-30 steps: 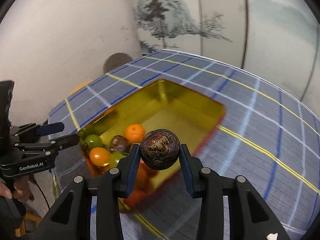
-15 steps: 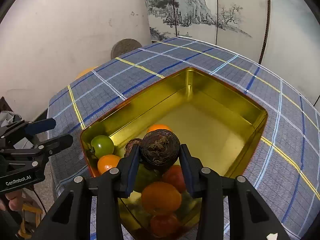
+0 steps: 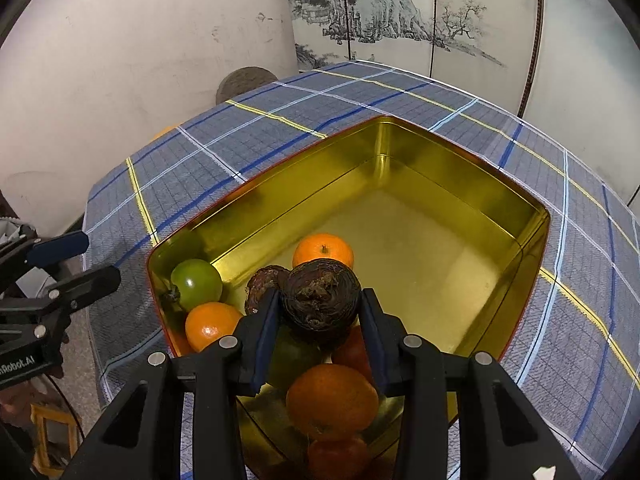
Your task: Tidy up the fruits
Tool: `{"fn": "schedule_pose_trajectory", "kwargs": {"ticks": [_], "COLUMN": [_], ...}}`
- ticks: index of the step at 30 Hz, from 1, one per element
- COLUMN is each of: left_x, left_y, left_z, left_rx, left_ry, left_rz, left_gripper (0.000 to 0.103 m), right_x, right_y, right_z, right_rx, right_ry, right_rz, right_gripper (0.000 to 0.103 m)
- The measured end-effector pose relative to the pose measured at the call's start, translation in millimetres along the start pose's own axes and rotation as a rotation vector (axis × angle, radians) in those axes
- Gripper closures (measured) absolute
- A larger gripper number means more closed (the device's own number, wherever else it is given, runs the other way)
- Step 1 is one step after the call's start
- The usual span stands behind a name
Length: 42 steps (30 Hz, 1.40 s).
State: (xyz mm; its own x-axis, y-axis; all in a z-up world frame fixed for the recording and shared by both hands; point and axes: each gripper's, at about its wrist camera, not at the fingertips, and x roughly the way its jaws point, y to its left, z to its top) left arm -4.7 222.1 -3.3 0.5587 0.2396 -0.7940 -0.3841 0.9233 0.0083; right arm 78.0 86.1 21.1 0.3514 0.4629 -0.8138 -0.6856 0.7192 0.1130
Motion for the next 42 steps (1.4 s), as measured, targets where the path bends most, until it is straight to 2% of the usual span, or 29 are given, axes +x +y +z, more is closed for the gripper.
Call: {"fn": "schedule_pose_trajectory", "kwargs": {"ticks": [7,14,16,18,20,22,23,24,30,42], "left_x": [-2,-6,-8,-10,-12,-14,-15,-16,-21,-24], "left_y": [-2,-5,-7,-9,-12,-15,-16,-17,-29,-51], "left_z": [-3,-5,-5,-5,-5,-5,-5,-6,-7,-11], "left_rx": [0.002,0.007,0.009,0.013,0.019,0.023,0.026,0.03,0.052,0.097], "left_ry": [0.002,-0.001,-0.001,-0.005,-0.009,-0.014,-0.017,-0.019,-0.024,-0.024], "left_rz": [0.003,-0.001,-0.001,-0.003,-0.002,-0.004,-0.004,-0.004,-0.007,-0.024], "left_gripper": [0.04,0.04,0.04,0.04,0.04,0.04,0.04,0.04,0.04,0.04], "right_x": [-2,-13,-19,-28,-39,-49,-55,-61,-80,-82], "right_y": [0,-2,-1,-1,0,1,1,-1,-7,-16], "right_z": [-2,-4,-4,-5,-8,-11,-13,-16,-31,-57], "right_rx": [0.011,0.027,0.033,0.042,0.044,0.05,0.06,0.074,0.112,0.16], "right_ry": [-0.009,-0.031,-0.041,-0.057,-0.074,-0.088,-0.101,-0.113,-0.109,-0.064], "right_rz": [-0.007,-0.005,-0.003,-0.003,-0.007,-0.016,-0.03,-0.043,-0.088,-0.126], "right_gripper": [0.064,0.058,0.052,0.041,0.036,0.024,0.012,0.006,0.003,0.001]}}
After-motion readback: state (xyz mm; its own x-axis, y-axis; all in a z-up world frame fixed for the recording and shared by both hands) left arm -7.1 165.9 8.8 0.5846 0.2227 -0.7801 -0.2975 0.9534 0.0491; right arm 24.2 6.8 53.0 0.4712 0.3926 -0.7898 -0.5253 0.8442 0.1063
